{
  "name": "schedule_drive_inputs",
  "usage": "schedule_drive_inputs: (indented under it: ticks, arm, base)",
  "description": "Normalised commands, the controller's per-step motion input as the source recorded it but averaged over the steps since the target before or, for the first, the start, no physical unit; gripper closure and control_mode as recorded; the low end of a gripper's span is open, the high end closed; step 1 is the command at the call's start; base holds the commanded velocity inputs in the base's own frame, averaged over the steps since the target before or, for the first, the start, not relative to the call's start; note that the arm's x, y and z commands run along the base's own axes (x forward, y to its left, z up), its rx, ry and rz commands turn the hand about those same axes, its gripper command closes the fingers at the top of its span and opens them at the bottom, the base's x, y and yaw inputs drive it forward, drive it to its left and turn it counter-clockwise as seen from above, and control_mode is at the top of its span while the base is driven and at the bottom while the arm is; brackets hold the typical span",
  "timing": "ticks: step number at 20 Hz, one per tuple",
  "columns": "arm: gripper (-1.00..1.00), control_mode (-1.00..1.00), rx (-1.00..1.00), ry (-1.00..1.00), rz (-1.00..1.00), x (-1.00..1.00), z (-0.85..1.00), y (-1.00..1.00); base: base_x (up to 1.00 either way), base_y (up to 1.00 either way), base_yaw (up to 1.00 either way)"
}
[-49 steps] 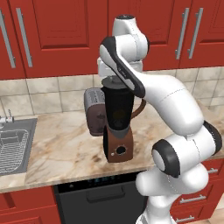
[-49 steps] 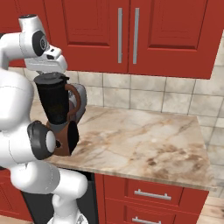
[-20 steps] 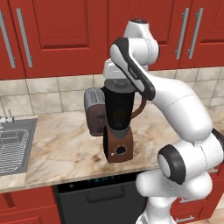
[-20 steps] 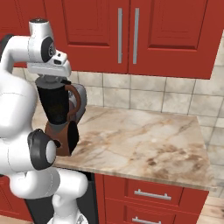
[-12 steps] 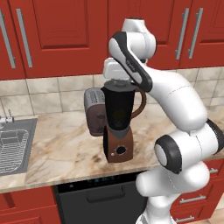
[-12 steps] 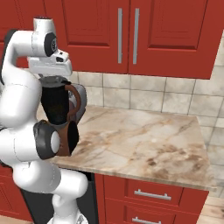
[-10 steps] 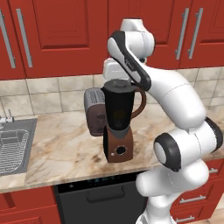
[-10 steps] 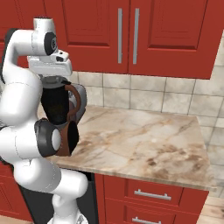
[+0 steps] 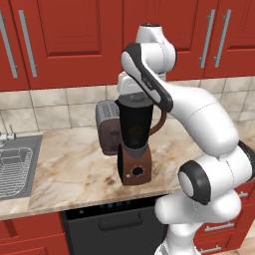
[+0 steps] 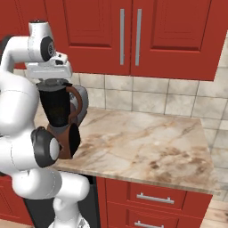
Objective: Open the blender lid, put the mango in the blender, close the lid, and start the blender.
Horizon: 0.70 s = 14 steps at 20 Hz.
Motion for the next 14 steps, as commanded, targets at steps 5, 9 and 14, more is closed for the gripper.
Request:
schedule_drive_inputs:
  ticks: [5, 9, 14]
  arm:
    - [-1.00, -1.00, -0.01, 0.00, 0.09, -0.07, -0.75, 0.01]
    - [-1.00, -1.00, 0.00, -0.05, 0.05, -0.02, -0.02, 0.00]
    - [-1.00, -1.00, 0.00, 0.00, 0.01, 0.18, 0.02, 0.00]
  base:
    - [0.00, 0.00, 0.00]
    - [0.00, 0.00, 0.00]
    - [0.00, 0.00, 0.00]
